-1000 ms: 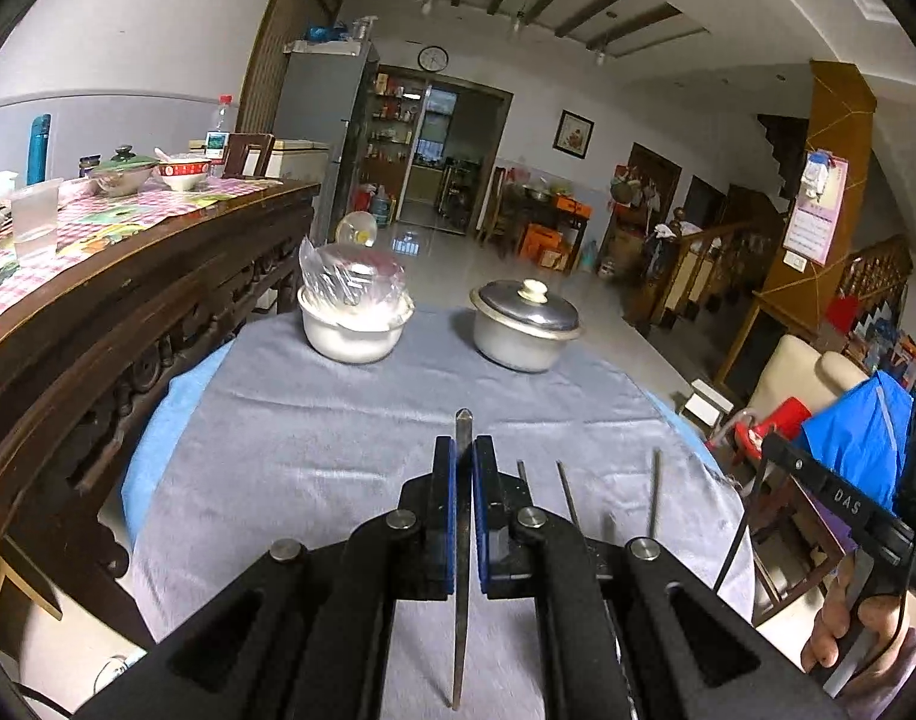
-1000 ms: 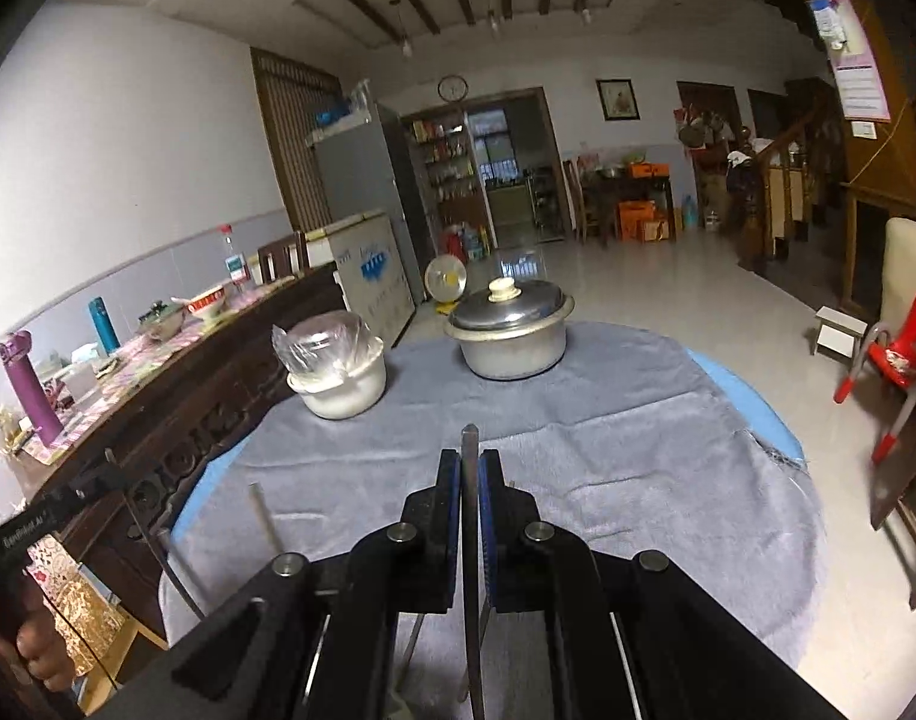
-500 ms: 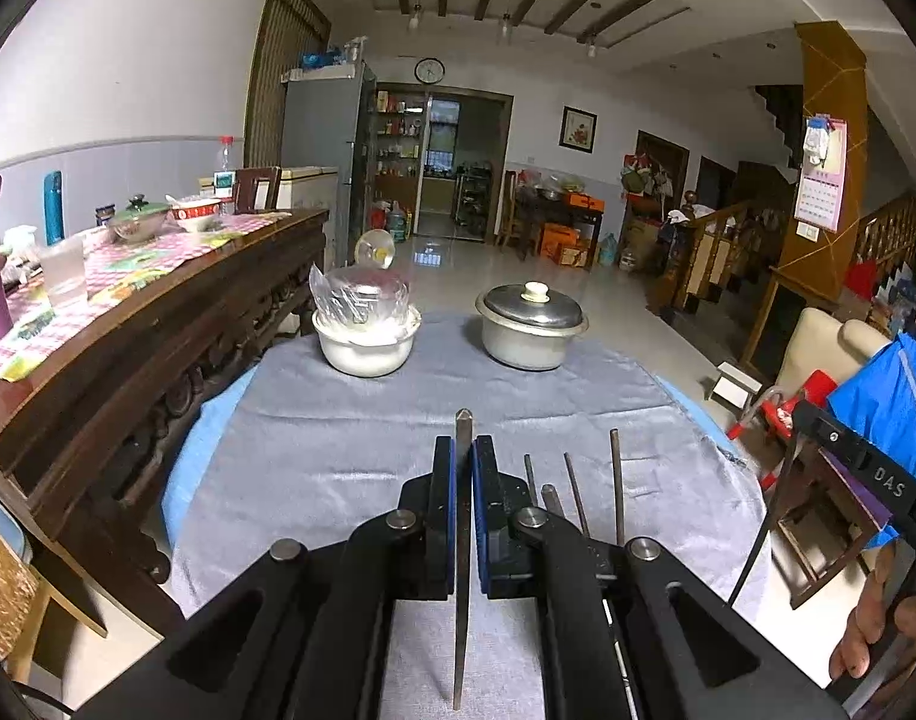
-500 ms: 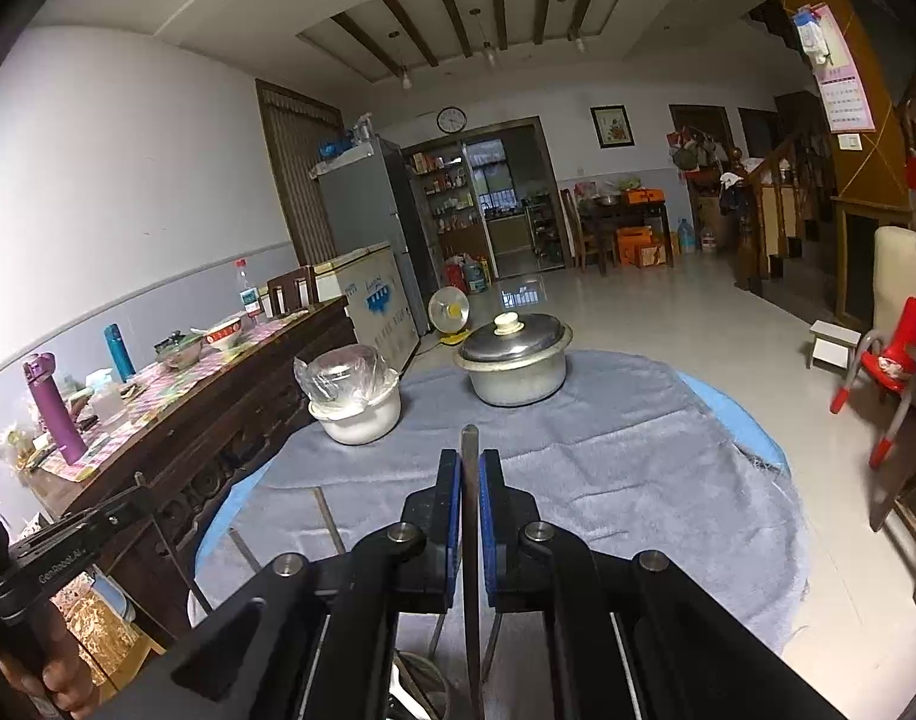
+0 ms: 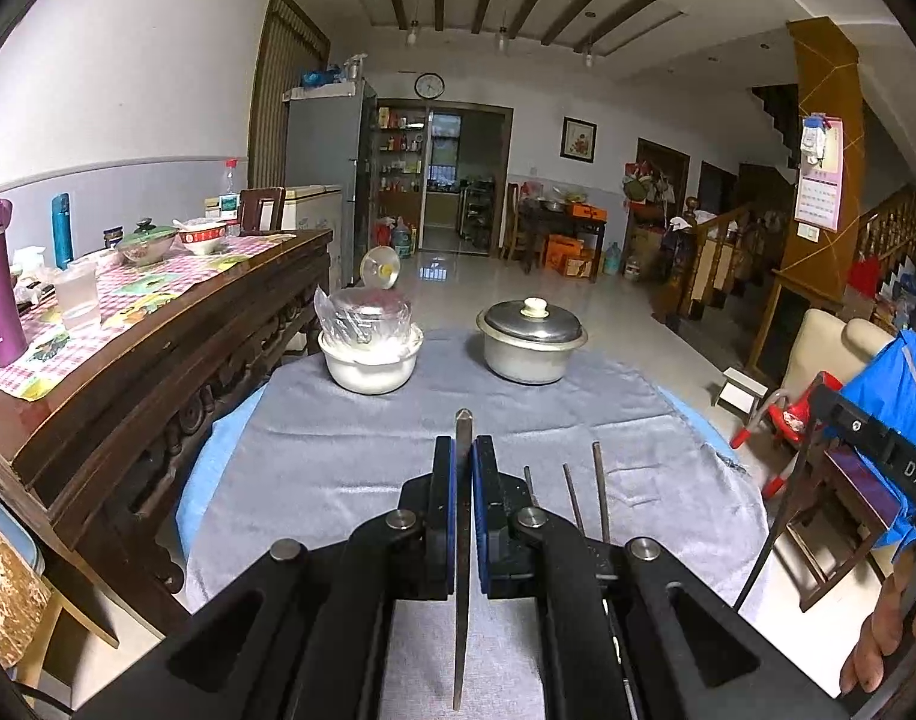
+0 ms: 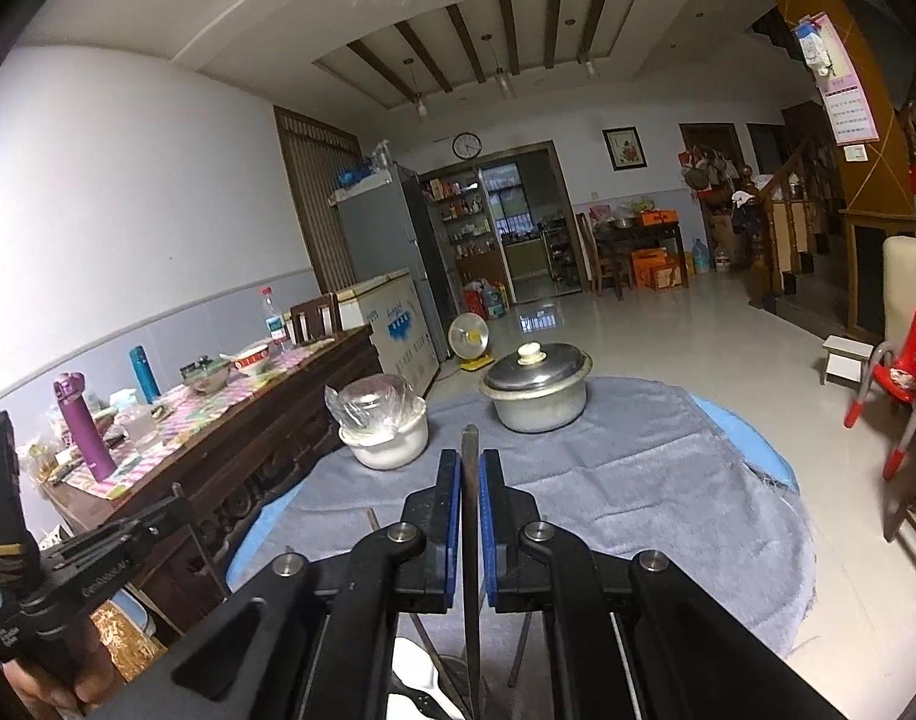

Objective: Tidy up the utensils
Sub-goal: 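Lift both chopsticks and carry them toward the grey cup, then lower the left tool's chopstick into the grey cup while the right tool lowers its own, then open both tools to release the chopsticks into the cup, then move both open tools back toward the last chopsticks on the cloth, then close the right tool on a dark chopstick on the cloth, then close the left tool on the last chopstick while the right tool holds its own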

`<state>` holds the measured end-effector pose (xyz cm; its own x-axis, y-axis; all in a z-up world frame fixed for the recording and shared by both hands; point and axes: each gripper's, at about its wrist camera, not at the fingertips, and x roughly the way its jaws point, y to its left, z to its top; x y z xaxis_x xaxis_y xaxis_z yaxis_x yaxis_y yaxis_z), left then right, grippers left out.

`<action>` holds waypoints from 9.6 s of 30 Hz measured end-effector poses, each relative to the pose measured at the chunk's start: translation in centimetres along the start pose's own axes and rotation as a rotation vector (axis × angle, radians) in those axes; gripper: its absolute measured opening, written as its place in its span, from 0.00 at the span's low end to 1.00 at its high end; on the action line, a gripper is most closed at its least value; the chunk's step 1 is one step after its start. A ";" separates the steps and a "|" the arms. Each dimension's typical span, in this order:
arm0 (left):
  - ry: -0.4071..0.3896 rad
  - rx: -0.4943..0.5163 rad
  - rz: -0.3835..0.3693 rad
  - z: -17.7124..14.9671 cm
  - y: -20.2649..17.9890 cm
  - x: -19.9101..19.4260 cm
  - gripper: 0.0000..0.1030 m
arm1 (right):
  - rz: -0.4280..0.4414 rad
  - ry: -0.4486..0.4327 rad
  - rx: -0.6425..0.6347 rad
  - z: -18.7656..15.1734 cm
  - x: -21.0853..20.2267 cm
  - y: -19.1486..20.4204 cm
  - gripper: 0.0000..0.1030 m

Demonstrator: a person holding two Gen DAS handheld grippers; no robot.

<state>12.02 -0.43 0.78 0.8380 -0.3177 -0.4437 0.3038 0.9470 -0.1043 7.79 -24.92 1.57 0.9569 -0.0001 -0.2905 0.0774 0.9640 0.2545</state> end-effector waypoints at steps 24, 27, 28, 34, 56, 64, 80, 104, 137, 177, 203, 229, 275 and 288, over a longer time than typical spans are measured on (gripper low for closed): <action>-0.060 -0.071 -0.132 1.6 -0.5 -2.6 0.05 | 0.114 -0.122 0.064 0.6 -2.1 1.2 0.07; -0.066 -0.075 -0.138 1.8 -0.4 -3.0 0.05 | 0.116 -0.117 0.072 0.5 -1.9 1.0 0.07; -0.068 -0.077 -0.140 1.8 -0.4 -3.1 0.05 | 0.118 -0.116 0.075 0.4 -1.9 0.8 0.07; -0.066 -0.099 -0.165 2.3 -0.7 -3.3 0.05 | 0.128 -0.120 0.079 0.8 -1.7 0.9 0.07; -0.091 -0.126 -0.240 2.8 -2.4 -2.7 0.05 | 0.122 -0.109 0.088 1.8 0.7 1.4 0.07; -0.061 -0.137 -0.255 2.8 -2.5 -1.8 0.05 | 0.113 -0.094 0.118 1.4 1.1 0.0 0.07; -0.068 -0.094 -0.240 2.8 -4.8 0.4 0.05 | 0.071 -0.066 0.108 -0.4 2.0 -1.2 0.07; 0.080 -0.075 -0.224 -0.6 -5.0 3.1 0.05 | 0.082 0.025 0.114 -3.1 2.2 -1.4 0.07; 0.010 -0.090 -0.048 -0.9 -1.1 0.9 0.63 | 0.093 -0.012 0.237 -2.8 1.3 -3.6 0.20; 0.336 -0.158 0.234 -6.8 6.6 10.0 0.68 | -0.062 0.189 0.439 -6.5 6.1 -10.9 0.31; 0.421 -0.139 0.256 -8.7 7.0 14.1 0.68 | -0.084 0.353 0.469 -10.0 11.8 -12.1 0.31; 0.518 -0.027 0.239 -9.5 5.1 21.1 0.68 | -0.065 0.583 0.396 -12.2 20.8 -12.9 0.31; 0.654 0.125 -0.127 -5.1 -5.7 36.7 0.68 | -0.168 0.854 -0.034 -10.8 34.4 -11.9 0.09; 0.718 0.140 -0.219 -5.6 -8.3 39.8 0.34 | -0.107 0.869 0.015 -10.6 33.2 -13.6 0.09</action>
<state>40.32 -20.66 -20.99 0.2660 -0.3428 -0.9010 0.5239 0.8360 -0.1634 35.51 -35.19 -21.26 0.3928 0.1184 -0.9120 0.1637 0.9668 0.1960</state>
